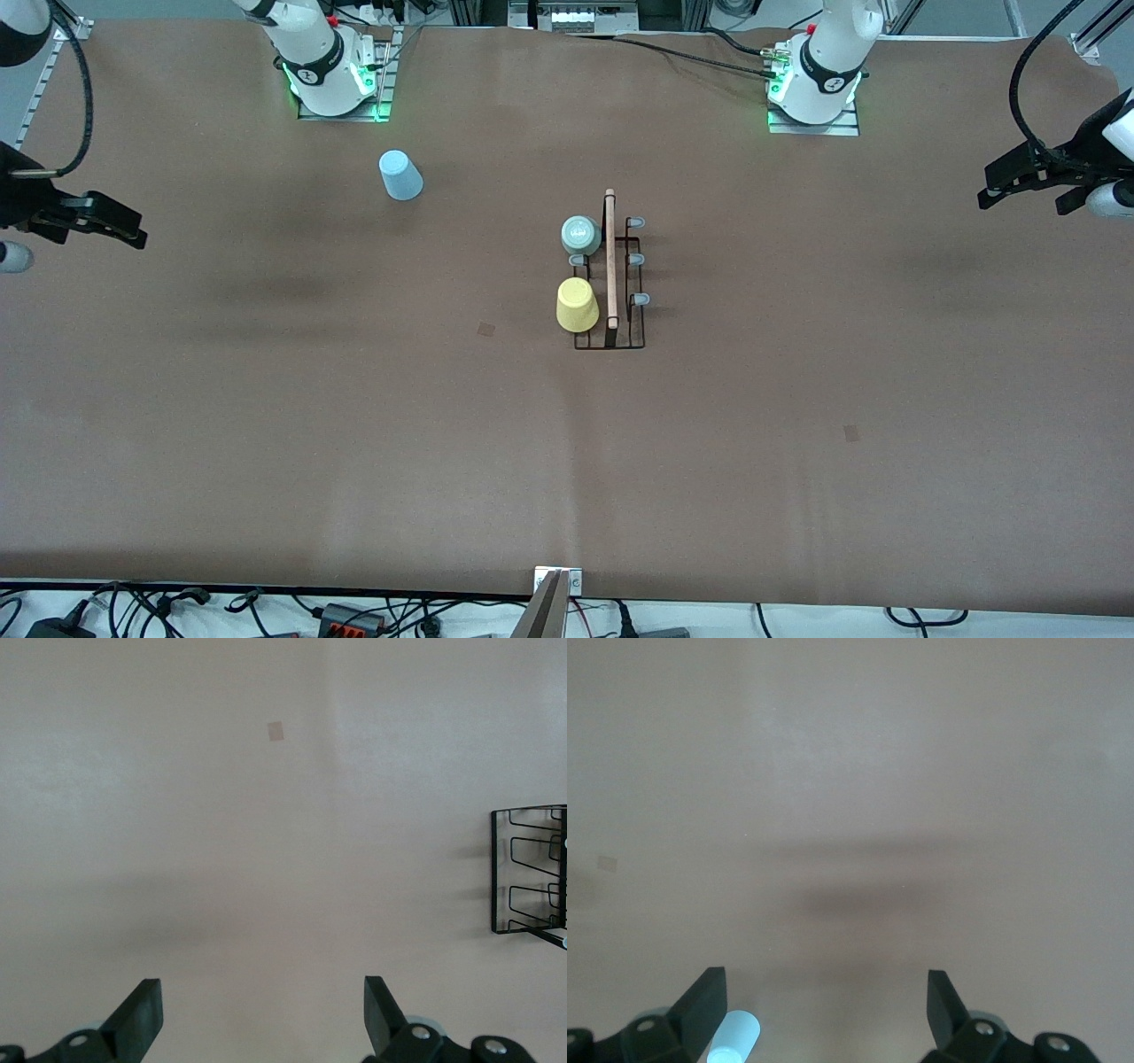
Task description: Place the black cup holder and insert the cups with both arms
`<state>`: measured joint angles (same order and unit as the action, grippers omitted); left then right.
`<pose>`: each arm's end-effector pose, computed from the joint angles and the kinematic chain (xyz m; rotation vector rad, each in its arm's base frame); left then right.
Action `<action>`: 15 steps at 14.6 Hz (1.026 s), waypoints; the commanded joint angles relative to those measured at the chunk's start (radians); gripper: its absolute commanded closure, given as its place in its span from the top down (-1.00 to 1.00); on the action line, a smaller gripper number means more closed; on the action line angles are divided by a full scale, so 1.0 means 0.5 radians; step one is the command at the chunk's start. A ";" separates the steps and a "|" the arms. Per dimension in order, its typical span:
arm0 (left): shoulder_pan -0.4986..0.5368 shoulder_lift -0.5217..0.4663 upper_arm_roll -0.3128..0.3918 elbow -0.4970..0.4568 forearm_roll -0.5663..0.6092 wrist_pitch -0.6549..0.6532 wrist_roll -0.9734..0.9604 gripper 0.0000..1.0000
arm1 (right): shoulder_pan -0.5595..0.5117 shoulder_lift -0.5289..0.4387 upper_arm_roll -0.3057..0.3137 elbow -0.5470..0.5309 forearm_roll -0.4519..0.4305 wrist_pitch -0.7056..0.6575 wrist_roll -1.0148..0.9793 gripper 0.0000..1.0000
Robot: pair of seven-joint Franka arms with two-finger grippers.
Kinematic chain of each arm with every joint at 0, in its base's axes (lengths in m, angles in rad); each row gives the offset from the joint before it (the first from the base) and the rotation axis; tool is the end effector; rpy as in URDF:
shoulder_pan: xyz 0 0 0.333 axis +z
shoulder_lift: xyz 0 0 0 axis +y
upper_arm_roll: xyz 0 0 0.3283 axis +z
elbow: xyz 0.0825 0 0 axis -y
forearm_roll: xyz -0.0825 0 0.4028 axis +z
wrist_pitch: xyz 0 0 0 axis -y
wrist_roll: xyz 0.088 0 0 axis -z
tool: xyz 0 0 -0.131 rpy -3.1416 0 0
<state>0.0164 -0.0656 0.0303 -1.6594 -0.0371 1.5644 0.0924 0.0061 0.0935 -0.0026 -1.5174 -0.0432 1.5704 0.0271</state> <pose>0.5491 0.0213 0.6058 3.0995 -0.0705 -0.0413 0.6012 -0.0035 0.5841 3.0967 -0.0352 -0.0617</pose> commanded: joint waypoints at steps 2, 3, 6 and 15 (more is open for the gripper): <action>0.001 0.021 -0.002 0.057 -0.015 -0.042 0.024 1.00 | 0.037 -0.043 -0.029 -0.033 -0.015 -0.005 -0.070 1.00; 0.001 0.021 -0.002 0.054 -0.015 -0.042 0.024 1.00 | 0.028 -0.043 -0.035 -0.033 -0.012 0.001 -0.070 1.00; 0.001 0.021 -0.002 0.054 -0.018 -0.042 0.027 1.00 | 0.025 -0.043 -0.041 -0.030 -0.012 0.010 -0.073 1.00; 0.001 0.021 0.001 0.054 -0.021 -0.045 0.027 1.00 | 0.000 0.046 -0.047 0.059 0.000 0.025 -0.070 1.00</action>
<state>0.0163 -0.0656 0.0298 -1.6586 -0.0371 1.5643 0.0924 0.0135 0.1014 -0.0265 -1.5158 -0.0440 1.5820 0.0138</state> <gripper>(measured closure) 0.000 0.000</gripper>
